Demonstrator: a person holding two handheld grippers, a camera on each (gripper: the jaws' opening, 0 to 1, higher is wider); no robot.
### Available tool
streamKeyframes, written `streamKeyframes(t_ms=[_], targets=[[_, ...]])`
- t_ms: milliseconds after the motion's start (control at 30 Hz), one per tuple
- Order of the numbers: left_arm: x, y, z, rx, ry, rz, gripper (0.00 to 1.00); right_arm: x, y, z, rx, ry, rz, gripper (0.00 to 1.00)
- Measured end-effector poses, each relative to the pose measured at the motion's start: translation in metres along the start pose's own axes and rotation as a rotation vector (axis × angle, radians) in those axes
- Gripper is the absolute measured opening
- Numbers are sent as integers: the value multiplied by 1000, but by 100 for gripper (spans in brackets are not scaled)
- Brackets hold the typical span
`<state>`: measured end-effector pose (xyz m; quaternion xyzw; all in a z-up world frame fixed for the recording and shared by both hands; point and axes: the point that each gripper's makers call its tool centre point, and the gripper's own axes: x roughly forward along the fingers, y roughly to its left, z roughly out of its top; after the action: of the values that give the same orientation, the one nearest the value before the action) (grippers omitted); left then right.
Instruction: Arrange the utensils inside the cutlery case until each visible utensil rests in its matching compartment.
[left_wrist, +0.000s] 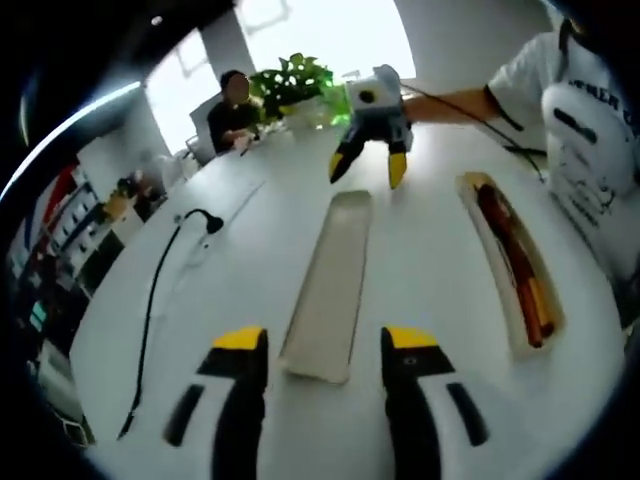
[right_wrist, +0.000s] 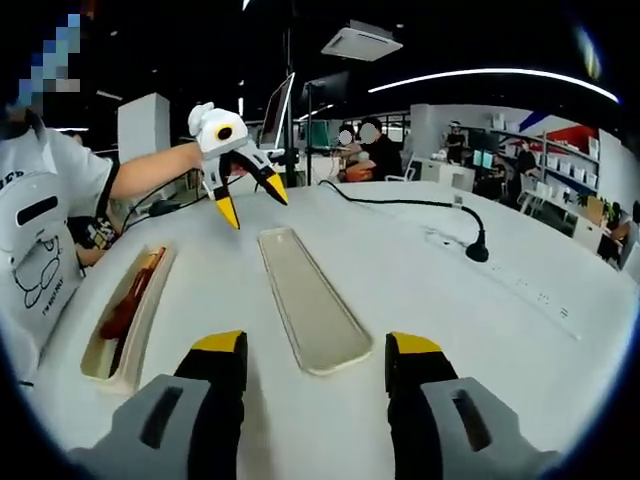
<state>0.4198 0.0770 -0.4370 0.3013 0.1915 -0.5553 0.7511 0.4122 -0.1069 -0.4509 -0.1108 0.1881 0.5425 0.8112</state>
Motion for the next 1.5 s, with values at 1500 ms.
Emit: streamKeyframes(t_ms=[1500], targets=[[36, -2, -13, 158, 500, -304, 46, 19, -3, -17, -220, 627, 196, 52]])
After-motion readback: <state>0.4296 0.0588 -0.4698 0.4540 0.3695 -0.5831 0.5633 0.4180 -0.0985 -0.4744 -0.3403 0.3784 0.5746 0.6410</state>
